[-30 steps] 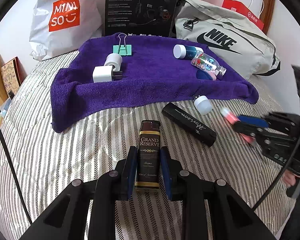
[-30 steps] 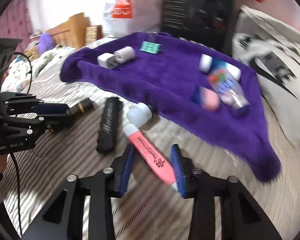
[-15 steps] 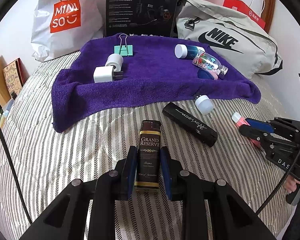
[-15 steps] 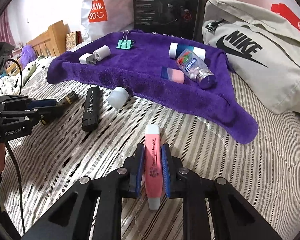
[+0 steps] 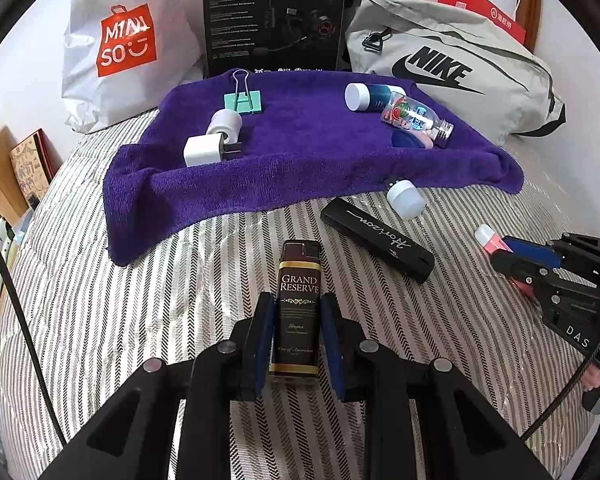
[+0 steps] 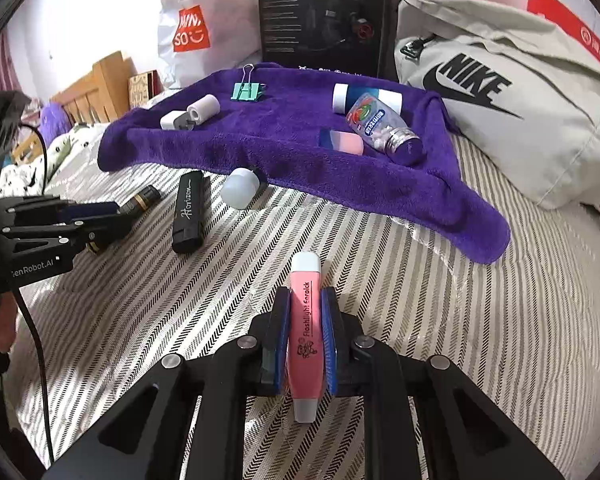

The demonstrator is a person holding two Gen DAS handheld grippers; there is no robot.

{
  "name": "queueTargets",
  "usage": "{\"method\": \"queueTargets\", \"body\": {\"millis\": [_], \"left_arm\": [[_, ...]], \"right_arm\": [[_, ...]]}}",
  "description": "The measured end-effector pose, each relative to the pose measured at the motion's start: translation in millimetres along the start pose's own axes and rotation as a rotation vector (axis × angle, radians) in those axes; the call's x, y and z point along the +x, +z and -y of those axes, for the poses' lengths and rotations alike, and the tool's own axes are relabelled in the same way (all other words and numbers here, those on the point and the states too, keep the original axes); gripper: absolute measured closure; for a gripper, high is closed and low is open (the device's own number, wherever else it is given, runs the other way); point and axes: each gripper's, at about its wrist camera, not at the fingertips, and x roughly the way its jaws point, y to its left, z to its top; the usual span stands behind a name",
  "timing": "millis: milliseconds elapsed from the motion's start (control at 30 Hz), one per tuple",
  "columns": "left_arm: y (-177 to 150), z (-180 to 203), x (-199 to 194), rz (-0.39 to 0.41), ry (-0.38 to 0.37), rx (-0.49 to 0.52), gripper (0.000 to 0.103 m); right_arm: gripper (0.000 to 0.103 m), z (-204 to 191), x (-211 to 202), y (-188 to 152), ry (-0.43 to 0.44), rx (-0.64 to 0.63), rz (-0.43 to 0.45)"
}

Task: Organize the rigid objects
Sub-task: 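Carry the Grand Reserve tube with the left tool while the right tool carries the highlighter over the towel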

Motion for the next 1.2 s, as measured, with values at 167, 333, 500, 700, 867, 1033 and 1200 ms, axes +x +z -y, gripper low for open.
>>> {"method": "queueTargets", "body": {"millis": [167,333,500,700,867,1033,1200], "left_arm": [[1,-2,-1,0.003,-0.011,-0.011,0.080],[7,-8,-17,0.028,-0.006,-0.015,0.080],[20,-13,-29,0.049,-0.021,-0.024,0.080],[37,-18,-34,0.064,-0.002,-0.027,0.080],[49,-24,-37,0.077,-0.012,-0.032,0.080],[61,-24,-34,0.080,-0.012,-0.027,0.080],[70,-26,-28,0.082,-0.032,-0.036,0.080]], "right_arm": [[0.087,3,-1,-1,0.010,0.008,0.007],[0.087,13,-11,0,0.078,0.086,0.016],[0.087,18,-30,10,0.082,0.095,0.055],[0.087,21,-37,26,0.046,0.089,0.065],[0.087,23,-44,38,0.054,0.089,0.096],[0.087,23,-46,53,0.060,0.082,0.115],[0.087,25,-43,64,0.072,0.079,0.117]]}}
